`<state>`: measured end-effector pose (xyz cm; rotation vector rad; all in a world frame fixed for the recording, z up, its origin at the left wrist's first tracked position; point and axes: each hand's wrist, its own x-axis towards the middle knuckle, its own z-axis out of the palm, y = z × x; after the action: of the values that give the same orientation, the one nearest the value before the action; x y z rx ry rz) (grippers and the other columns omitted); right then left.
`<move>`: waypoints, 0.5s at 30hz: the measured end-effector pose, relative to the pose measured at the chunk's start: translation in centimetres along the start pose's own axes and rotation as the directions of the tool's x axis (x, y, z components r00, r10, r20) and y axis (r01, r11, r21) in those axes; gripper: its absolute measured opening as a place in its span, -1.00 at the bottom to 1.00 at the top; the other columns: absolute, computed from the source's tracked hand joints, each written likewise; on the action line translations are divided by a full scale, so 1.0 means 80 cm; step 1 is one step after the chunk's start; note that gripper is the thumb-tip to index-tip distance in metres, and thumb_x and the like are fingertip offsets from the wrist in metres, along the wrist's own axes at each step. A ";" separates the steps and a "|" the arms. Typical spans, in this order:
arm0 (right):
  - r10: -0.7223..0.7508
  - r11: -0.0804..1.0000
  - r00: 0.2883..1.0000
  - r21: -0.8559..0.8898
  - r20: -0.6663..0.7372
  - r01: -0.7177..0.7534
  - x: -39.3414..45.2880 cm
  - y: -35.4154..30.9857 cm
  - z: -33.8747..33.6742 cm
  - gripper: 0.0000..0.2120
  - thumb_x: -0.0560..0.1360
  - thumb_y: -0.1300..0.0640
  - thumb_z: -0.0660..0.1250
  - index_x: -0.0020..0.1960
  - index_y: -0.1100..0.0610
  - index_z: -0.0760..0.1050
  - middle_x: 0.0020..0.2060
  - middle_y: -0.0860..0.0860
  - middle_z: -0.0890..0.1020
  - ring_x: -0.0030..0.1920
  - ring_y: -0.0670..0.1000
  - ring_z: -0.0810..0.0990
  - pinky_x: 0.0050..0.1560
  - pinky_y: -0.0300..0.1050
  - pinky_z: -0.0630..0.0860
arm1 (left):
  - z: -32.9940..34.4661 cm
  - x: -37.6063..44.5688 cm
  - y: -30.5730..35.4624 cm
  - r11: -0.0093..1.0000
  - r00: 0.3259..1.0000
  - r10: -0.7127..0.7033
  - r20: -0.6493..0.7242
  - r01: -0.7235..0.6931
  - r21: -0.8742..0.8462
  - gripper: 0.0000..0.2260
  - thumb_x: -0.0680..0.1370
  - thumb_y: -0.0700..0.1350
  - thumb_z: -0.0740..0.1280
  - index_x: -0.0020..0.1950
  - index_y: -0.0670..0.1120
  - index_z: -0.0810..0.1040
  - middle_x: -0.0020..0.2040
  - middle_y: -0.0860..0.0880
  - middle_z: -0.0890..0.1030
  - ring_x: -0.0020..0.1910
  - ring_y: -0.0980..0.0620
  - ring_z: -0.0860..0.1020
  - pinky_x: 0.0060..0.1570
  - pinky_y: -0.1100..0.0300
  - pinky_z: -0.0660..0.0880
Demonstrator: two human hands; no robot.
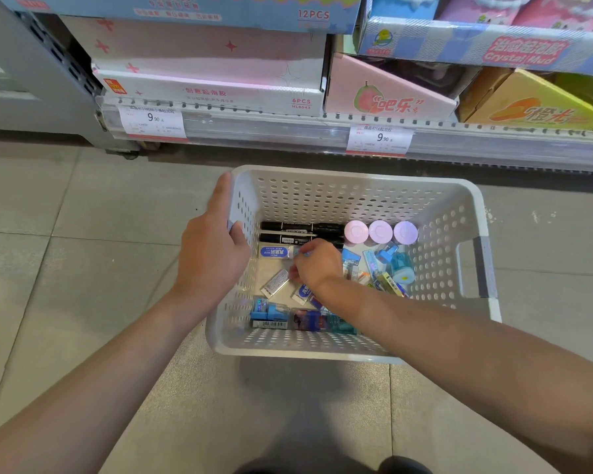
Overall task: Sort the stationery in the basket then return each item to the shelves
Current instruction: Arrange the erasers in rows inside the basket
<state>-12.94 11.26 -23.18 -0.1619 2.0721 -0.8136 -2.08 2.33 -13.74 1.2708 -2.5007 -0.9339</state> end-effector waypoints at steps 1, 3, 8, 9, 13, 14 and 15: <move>0.004 1.000 0.999 0.022 0.038 -0.005 -0.002 0.000 0.000 -0.78 0.52 0.23 0.22 0.16 0.17 0.46 -0.13 0.21 0.68 -0.16 0.14 0.68 -0.08 0.05 0.64 | 0.000 0.000 0.000 1.000 1.000 0.000 -0.001 0.000 -0.002 -0.40 0.59 -0.26 0.23 0.56 0.02 0.06 0.13 -0.22 0.57 -0.12 -0.09 0.58 -0.38 0.36 0.36; 0.033 0.999 0.992 0.036 0.123 -0.037 -0.007 -0.003 0.000 -0.73 0.54 0.27 0.15 0.22 0.19 0.45 -0.22 0.20 0.68 -0.29 0.10 0.65 -0.10 0.06 0.61 | 0.000 0.001 -0.001 1.000 1.000 0.002 -0.003 -0.002 -0.004 -0.40 0.59 -0.25 0.23 0.56 0.02 0.06 0.10 -0.21 0.58 -0.17 -0.04 0.55 -0.38 0.34 0.37; 0.179 0.908 0.956 0.335 0.233 -0.252 -0.010 -0.016 -0.004 -0.75 0.62 0.28 0.07 0.22 0.31 0.43 -0.46 0.08 0.64 -0.59 -0.10 0.55 -0.53 -0.29 0.48 | -0.002 0.000 0.001 1.000 1.000 0.008 -0.001 -0.008 -0.005 -0.40 0.59 -0.26 0.23 0.56 0.01 0.07 -0.03 -0.13 0.54 -0.34 0.09 0.44 -0.43 0.38 0.28; 0.195 0.875 0.943 0.386 0.269 -0.291 -0.009 -0.017 -0.006 -0.77 0.62 0.28 0.07 0.19 0.31 0.42 -0.40 0.11 0.67 -0.62 -0.12 0.54 -0.57 -0.34 0.47 | -0.002 -0.001 0.002 1.000 1.000 0.005 -0.002 -0.005 -0.004 -0.40 0.59 -0.26 0.23 0.56 0.01 0.06 -0.06 -0.09 0.52 -0.36 0.11 0.43 -0.44 0.39 0.27; -0.030 0.997 0.964 0.071 0.264 0.011 -0.009 -0.008 -0.026 -0.92 0.55 0.25 0.19 0.00 0.13 0.43 -0.35 0.07 0.58 -0.49 -0.06 0.55 -0.47 -0.25 0.48 | -0.001 0.000 0.001 1.000 1.000 -0.003 -0.001 0.003 -0.011 -0.40 0.59 -0.25 0.23 0.56 0.01 0.06 -0.04 -0.14 0.55 -0.33 0.08 0.46 -0.42 0.36 0.30; -0.206 0.933 0.942 -0.237 0.264 0.271 -0.007 -0.001 -0.034 -0.95 0.51 0.22 0.25 -0.04 0.13 0.47 -0.30 0.04 0.58 -0.38 -0.03 0.56 -0.36 -0.19 0.49 | -0.001 0.000 0.001 1.000 1.000 0.000 0.001 0.000 -0.012 -0.40 0.59 -0.25 0.23 0.56 0.01 0.06 -0.01 -0.16 0.57 -0.32 0.08 0.47 -0.42 0.36 0.31; -0.353 0.700 0.859 -0.505 0.370 0.505 -0.005 0.006 -0.040 -0.92 0.48 0.19 0.28 -0.04 0.14 0.51 -0.19 0.02 0.60 -0.24 0.00 0.58 -0.24 -0.13 0.52 | -0.001 0.000 0.001 1.000 1.000 0.002 0.004 -0.002 -0.014 -0.41 0.59 -0.25 0.23 0.55 0.01 0.07 0.00 -0.18 0.57 -0.32 0.08 0.47 -0.42 0.35 0.32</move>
<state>-15.07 13.33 -21.89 -1.0867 2.0002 -0.3458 -2.10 2.29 -13.63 1.2629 -2.4935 -0.9521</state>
